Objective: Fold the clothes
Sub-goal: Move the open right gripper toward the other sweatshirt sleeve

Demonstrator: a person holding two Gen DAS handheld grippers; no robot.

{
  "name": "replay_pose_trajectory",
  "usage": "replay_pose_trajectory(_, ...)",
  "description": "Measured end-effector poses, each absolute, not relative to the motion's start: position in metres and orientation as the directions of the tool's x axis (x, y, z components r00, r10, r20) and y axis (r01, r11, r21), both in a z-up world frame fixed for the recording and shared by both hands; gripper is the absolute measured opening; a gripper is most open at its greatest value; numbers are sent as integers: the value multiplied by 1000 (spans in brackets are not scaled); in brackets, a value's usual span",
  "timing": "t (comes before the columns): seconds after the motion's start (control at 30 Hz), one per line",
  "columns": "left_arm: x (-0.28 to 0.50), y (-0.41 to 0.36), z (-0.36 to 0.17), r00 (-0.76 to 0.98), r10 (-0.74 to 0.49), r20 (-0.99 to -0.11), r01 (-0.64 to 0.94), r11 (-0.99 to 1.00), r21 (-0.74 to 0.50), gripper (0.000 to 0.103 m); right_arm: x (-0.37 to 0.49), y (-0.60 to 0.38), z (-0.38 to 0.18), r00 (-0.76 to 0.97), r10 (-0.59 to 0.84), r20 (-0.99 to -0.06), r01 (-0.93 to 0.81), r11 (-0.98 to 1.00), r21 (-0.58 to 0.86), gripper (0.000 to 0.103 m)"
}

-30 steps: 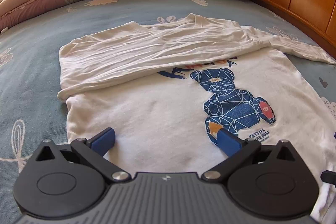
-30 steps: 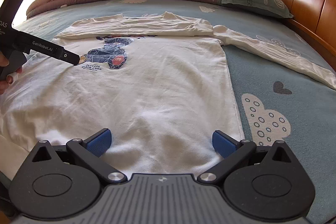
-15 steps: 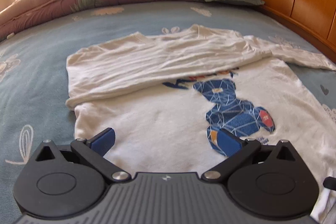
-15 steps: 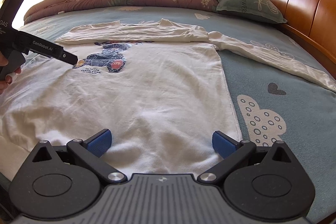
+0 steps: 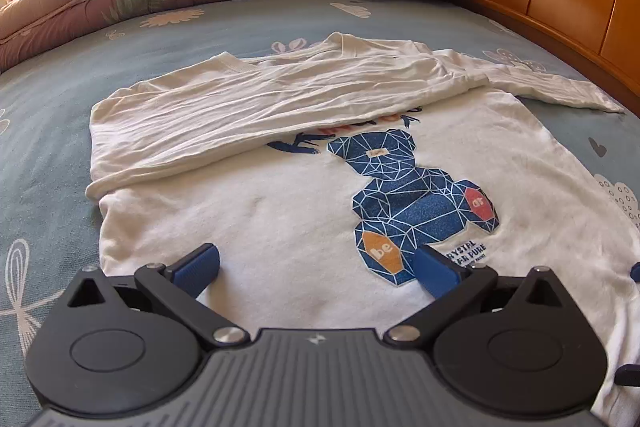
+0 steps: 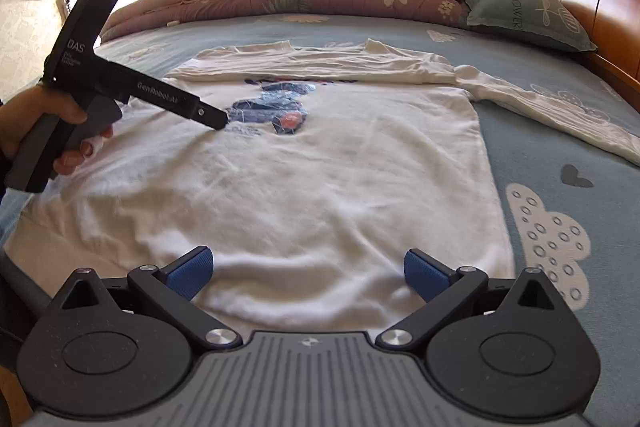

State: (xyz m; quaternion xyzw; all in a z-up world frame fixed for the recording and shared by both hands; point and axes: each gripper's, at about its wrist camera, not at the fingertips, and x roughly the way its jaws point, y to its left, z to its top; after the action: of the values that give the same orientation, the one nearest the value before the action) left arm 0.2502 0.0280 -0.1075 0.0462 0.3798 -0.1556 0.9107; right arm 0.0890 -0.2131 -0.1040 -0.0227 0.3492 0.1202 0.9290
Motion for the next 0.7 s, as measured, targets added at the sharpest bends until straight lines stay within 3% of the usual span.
replay_pose_trajectory(0.17, 249, 28, -106, 668, -242, -703, 310, 950, -32, 102, 76, -230, -100, 723, 165, -671, -170, 984, 59, 103)
replay_pose_trajectory(0.33, 241, 28, -94, 705, -271, -655, 317, 947, -51, 102, 84, -217, -89, 760, 196, -620, -194, 978, 72, 103)
replay_pose_trajectory(0.47, 234, 22, -86, 718, -305, -625, 359, 932, -43, 102, 92, -212, -103, 726, 181, -664, -191, 980, 58, 103)
replay_pose_trajectory(0.7, 241, 17, -104, 665, -270, -696, 353, 935, -25, 102, 88, -215, -102, 723, 183, -666, -202, 978, 49, 103)
